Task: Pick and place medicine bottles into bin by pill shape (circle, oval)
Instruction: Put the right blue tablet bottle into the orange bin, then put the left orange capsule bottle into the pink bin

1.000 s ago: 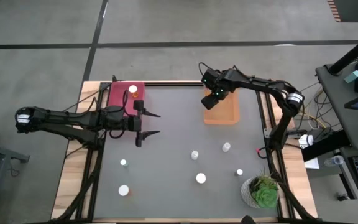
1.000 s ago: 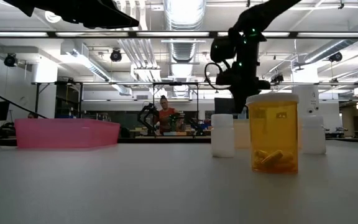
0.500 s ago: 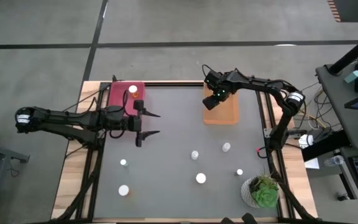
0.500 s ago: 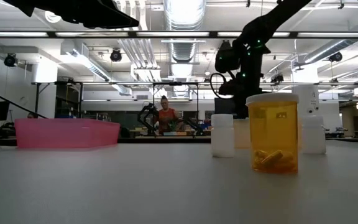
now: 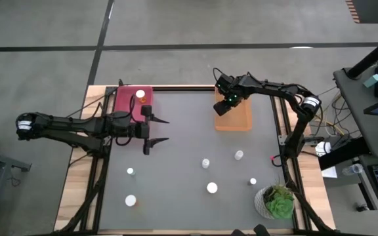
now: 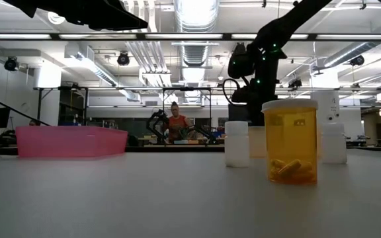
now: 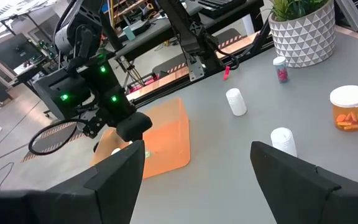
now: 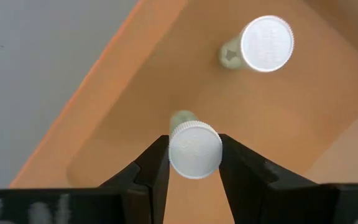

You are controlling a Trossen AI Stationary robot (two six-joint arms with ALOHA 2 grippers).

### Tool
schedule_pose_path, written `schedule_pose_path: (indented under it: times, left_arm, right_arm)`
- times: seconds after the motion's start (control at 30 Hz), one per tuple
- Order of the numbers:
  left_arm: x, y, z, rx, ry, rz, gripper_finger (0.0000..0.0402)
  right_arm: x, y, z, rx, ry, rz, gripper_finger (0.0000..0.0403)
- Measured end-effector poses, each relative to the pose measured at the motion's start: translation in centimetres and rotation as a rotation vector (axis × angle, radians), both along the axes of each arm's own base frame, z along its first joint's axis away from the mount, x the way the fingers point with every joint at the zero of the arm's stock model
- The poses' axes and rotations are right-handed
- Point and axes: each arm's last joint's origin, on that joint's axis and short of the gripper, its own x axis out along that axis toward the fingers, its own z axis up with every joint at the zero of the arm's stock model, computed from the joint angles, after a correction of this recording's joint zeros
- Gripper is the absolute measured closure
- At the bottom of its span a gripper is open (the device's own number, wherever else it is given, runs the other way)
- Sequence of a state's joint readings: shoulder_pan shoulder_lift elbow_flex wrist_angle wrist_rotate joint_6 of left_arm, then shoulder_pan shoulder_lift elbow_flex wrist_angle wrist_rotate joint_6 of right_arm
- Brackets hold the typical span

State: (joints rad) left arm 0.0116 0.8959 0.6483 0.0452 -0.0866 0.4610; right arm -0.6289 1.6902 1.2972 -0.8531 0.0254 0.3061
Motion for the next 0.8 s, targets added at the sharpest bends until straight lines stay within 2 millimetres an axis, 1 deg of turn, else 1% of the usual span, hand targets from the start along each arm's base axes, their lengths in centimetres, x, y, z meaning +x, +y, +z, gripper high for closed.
schedule_pose_path:
  times: [0.2,0.37,0.67,0.8]
  left_arm:
    - [0.00,0.00,0.00,0.000,0.000,0.000,0.0125]
    - [0.00,0.00,0.00,0.000,0.000,0.000,0.0125]
    - [0.00,0.00,0.00,0.000,0.000,0.000,0.0125]
    - [0.00,0.00,0.00,0.000,0.000,0.000,0.0125]
  right_arm:
    - [0.16,-0.12,-0.65,0.011,0.016,0.003,0.0283]
    - [0.20,-0.15,-0.68,0.008,0.014,0.006,0.0278]
    - [0.17,-0.13,-0.63,0.013,0.019,0.000,0.0226]
    - [0.36,-0.26,0.19,0.007,0.011,-0.001,0.0213]
